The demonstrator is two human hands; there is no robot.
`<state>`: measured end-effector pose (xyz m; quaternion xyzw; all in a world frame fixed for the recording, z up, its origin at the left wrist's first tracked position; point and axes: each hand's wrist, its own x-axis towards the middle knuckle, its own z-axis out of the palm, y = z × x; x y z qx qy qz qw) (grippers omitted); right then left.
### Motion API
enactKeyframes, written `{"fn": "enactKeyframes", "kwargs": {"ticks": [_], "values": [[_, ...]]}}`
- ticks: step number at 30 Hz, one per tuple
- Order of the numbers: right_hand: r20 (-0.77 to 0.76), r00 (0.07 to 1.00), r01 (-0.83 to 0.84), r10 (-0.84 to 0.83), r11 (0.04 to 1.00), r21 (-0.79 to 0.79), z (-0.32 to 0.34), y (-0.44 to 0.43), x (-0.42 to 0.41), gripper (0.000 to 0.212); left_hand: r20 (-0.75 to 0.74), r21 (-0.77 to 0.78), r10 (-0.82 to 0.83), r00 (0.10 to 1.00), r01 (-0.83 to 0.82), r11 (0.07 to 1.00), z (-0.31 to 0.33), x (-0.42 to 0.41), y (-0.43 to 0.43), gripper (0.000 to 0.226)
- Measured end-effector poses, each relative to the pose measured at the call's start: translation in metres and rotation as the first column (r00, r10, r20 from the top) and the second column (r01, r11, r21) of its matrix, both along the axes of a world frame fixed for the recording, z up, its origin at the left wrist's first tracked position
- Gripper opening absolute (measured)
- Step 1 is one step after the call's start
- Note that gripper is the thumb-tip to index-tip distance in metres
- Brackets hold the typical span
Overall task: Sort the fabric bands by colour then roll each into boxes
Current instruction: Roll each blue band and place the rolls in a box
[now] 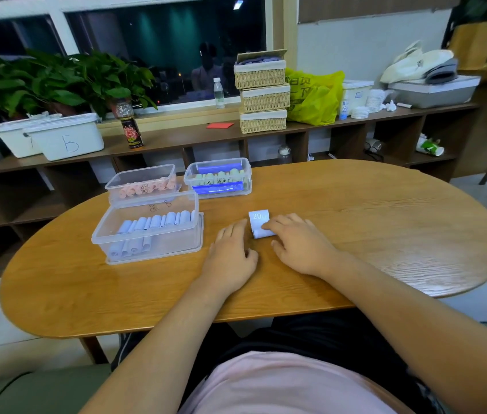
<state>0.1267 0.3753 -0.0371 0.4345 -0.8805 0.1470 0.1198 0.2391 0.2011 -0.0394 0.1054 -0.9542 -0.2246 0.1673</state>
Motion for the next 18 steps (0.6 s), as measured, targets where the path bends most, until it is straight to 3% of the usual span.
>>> {"fn": "enactKeyframes", "kwargs": {"ticks": [6, 12, 18], "values": [[0.027, 0.998, 0.057, -0.057, 0.998, 0.021, 0.002, -0.017, -0.007, 0.043, -0.008, -0.084, -0.092, 0.996, 0.091, 0.992, -0.003, -0.004, -0.002, 0.058], [0.005, 0.996, 0.086, -0.086, 0.996, -0.038, -0.006, -0.023, -0.007, 0.045, 0.037, -0.152, -0.050, 0.998, 0.055, 0.987, 0.006, -0.027, -0.007, 0.056], [-0.030, 0.993, 0.116, -0.116, 0.993, 0.014, 0.001, -0.036, -0.019, 0.048, 0.060, -0.079, -0.003, 0.998, 0.007, 0.997, 0.009, -0.039, -0.015, 0.065]]}}
